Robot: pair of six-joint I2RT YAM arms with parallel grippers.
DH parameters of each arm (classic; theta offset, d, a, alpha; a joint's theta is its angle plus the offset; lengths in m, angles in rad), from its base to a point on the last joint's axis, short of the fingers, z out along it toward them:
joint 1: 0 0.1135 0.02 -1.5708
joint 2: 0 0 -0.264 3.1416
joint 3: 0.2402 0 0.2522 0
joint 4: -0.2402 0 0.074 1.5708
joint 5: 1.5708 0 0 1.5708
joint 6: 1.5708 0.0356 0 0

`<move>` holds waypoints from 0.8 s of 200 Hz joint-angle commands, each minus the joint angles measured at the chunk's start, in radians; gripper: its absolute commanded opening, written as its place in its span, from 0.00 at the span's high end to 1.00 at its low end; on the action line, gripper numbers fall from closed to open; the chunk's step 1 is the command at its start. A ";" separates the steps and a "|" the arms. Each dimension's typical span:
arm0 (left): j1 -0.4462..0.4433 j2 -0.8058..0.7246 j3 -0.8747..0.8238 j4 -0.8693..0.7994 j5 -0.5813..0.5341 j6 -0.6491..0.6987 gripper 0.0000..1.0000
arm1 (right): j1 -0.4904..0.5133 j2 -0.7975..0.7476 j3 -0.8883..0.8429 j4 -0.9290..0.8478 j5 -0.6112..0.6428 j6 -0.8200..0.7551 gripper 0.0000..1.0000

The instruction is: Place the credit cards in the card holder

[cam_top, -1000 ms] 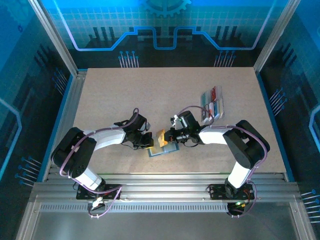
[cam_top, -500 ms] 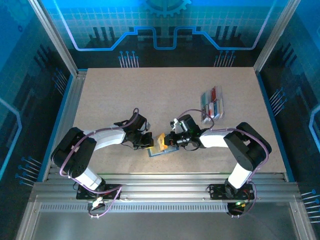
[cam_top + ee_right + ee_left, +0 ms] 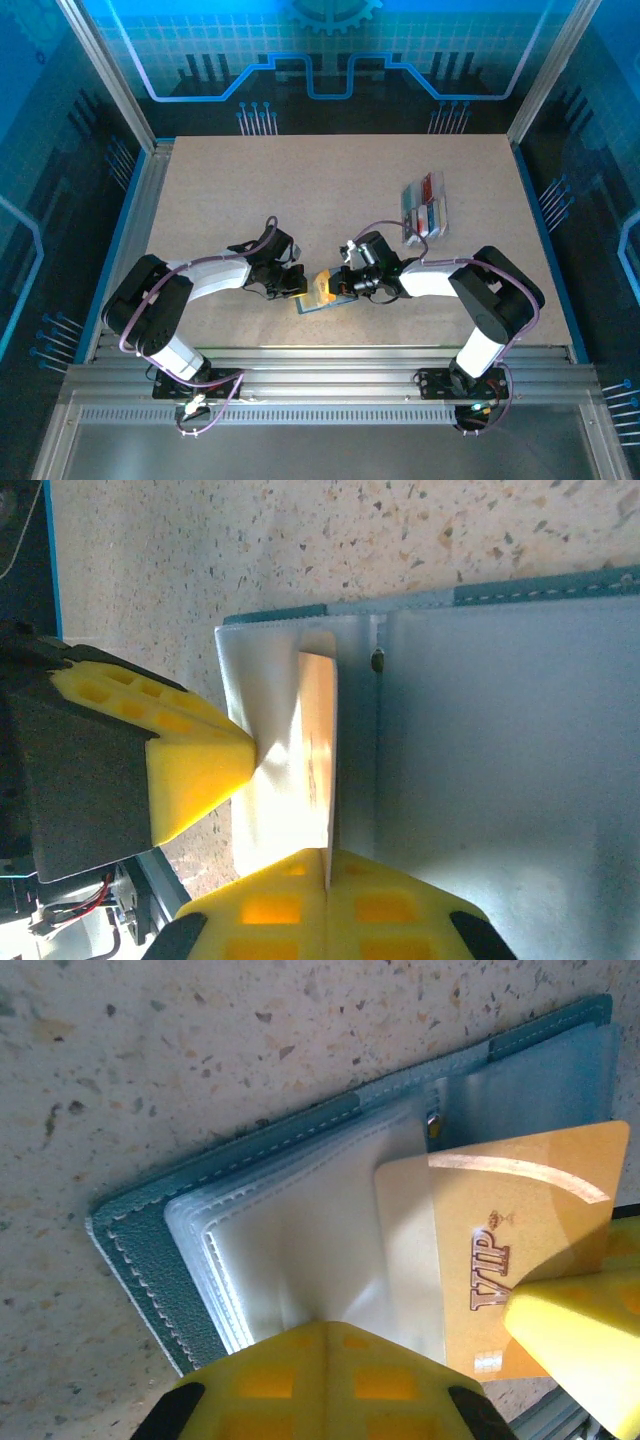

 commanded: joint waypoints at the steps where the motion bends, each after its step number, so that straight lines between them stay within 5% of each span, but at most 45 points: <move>1: -0.002 0.022 -0.043 -0.062 -0.051 0.009 0.98 | 0.025 0.014 -0.031 -0.111 0.010 -0.029 1.00; 112: -0.002 0.016 -0.049 -0.061 -0.048 0.008 0.98 | 0.078 0.087 0.057 -0.132 0.013 -0.046 0.97; 160: 0.000 0.006 -0.058 -0.062 -0.053 0.011 0.98 | 0.081 0.040 0.100 -0.263 0.068 -0.102 0.66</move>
